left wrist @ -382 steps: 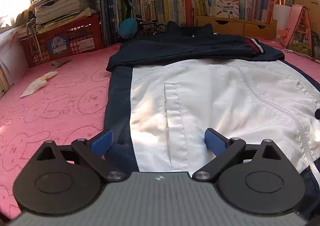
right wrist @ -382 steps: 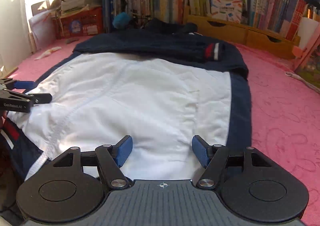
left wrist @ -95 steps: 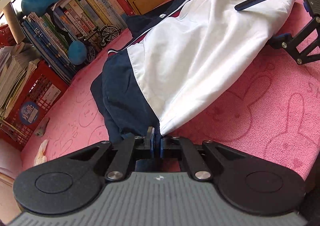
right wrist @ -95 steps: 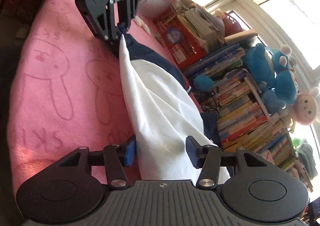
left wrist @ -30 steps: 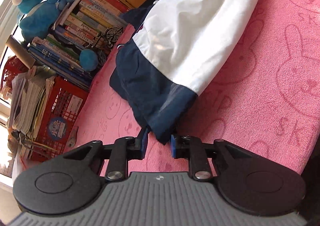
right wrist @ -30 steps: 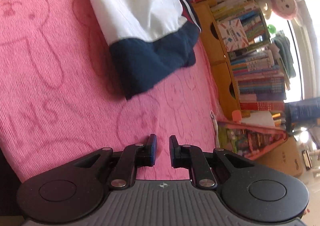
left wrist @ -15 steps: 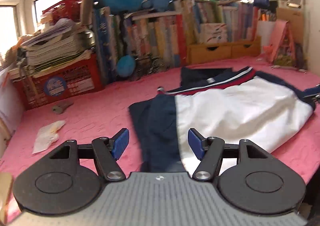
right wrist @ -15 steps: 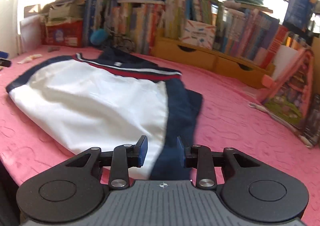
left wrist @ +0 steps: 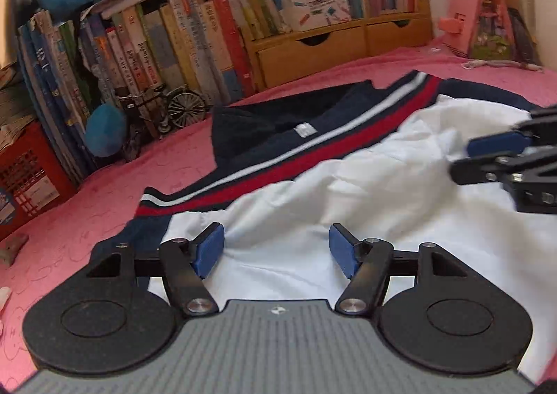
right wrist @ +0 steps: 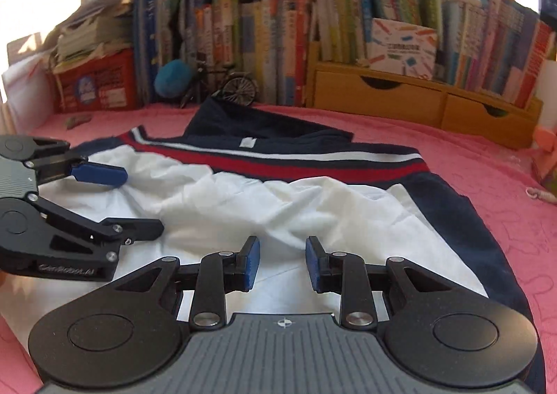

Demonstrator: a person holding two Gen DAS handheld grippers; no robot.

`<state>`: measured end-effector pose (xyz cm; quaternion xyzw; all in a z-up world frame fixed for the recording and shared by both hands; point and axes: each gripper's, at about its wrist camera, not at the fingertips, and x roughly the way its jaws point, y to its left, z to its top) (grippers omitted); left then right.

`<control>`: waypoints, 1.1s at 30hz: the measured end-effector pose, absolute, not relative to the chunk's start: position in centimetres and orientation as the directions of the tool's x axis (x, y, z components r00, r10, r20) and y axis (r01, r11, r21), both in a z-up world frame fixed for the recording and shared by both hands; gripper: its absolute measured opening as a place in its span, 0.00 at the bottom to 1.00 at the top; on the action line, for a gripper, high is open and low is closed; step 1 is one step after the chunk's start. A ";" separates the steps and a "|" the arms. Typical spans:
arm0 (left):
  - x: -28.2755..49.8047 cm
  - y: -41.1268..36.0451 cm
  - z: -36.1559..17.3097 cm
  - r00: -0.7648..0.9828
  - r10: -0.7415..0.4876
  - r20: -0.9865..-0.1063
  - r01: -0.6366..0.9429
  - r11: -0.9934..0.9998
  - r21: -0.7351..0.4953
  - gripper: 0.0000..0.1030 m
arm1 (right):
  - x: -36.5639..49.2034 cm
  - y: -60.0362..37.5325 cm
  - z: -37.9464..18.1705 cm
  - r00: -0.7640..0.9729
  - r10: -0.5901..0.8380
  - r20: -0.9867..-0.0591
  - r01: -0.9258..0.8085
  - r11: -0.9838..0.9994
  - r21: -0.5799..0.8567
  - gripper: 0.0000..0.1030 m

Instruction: Fold clothes

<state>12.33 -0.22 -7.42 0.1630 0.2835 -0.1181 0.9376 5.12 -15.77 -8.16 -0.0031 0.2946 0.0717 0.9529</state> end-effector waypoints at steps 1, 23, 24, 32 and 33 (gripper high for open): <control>12.8 -0.1 -7.1 0.820 -0.101 -0.563 0.279 0.930 0.239 0.63 | 4.3 -16.2 -8.0 0.830 0.128 -0.542 -0.117 0.992 0.054 0.32; 17.6 -6.9 -8.1 0.711 -0.287 -0.642 0.442 0.892 0.091 0.14 | -2.9 -11.1 -8.7 0.859 0.172 -0.482 -0.157 0.985 0.071 0.40; 17.5 -7.0 -8.3 0.715 -0.285 -0.639 0.444 0.890 0.100 0.14 | -2.7 -10.9 -8.7 0.858 0.167 -0.485 -0.150 0.986 0.075 0.40; 18.8 -7.7 -7.6 0.761 -0.198 -0.618 0.392 0.899 0.194 0.20 | -1.6 -11.0 -10.8 0.831 0.124 -0.543 -0.086 0.992 0.095 0.40; 19.3 -7.6 -7.4 0.778 -0.155 -0.608 0.351 0.911 0.216 0.20 | -1.7 -11.0 -10.8 0.833 0.122 -0.540 -0.086 0.992 0.091 0.40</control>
